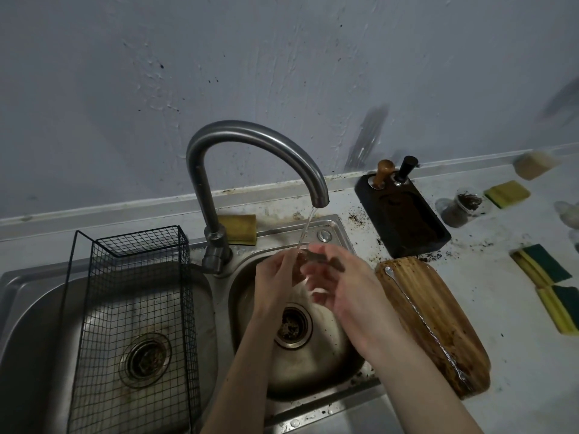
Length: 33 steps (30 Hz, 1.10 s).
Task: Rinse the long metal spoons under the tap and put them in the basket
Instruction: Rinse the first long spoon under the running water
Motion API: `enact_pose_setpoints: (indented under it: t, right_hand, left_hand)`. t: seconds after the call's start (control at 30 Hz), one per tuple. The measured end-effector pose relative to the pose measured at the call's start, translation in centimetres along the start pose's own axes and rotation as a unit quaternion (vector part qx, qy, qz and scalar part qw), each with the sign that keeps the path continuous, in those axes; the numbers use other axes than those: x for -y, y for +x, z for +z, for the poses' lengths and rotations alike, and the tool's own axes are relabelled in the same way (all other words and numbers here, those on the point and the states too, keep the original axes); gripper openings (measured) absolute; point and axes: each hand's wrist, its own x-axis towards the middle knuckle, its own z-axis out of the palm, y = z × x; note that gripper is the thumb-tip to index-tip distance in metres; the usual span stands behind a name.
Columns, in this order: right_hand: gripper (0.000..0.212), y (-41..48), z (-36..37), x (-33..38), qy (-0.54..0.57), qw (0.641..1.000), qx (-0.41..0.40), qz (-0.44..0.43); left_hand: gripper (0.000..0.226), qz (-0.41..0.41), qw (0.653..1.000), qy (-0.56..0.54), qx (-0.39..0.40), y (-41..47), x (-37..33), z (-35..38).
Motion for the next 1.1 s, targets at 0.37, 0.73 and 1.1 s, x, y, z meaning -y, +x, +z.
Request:
enact_pose_setpoints:
  t: [0.37, 0.73, 1.1]
  right_hand:
    - [0.044, 3.8, 0.5, -2.7, -0.218, 0.959, -0.035, -0.178]
    - [0.021, 6.1, 0.3, -3.7, -0.312, 0.901, -0.102, -0.283]
    - [0.016, 5.6, 1.1, -2.4, -0.202, 0.936, -0.073, -0.280]
  left_hand:
    - [0.024, -0.092, 0.995, 0.001, 0.036, -1.7, 4.3, -1.4]
    - [0.011, 0.105, 0.988, 0.111, -0.032, -2.1, 3.7, -1.1]
    - [0.022, 0.141, 0.985, 0.093, -0.024, -2.3, 2.3, 0.0]
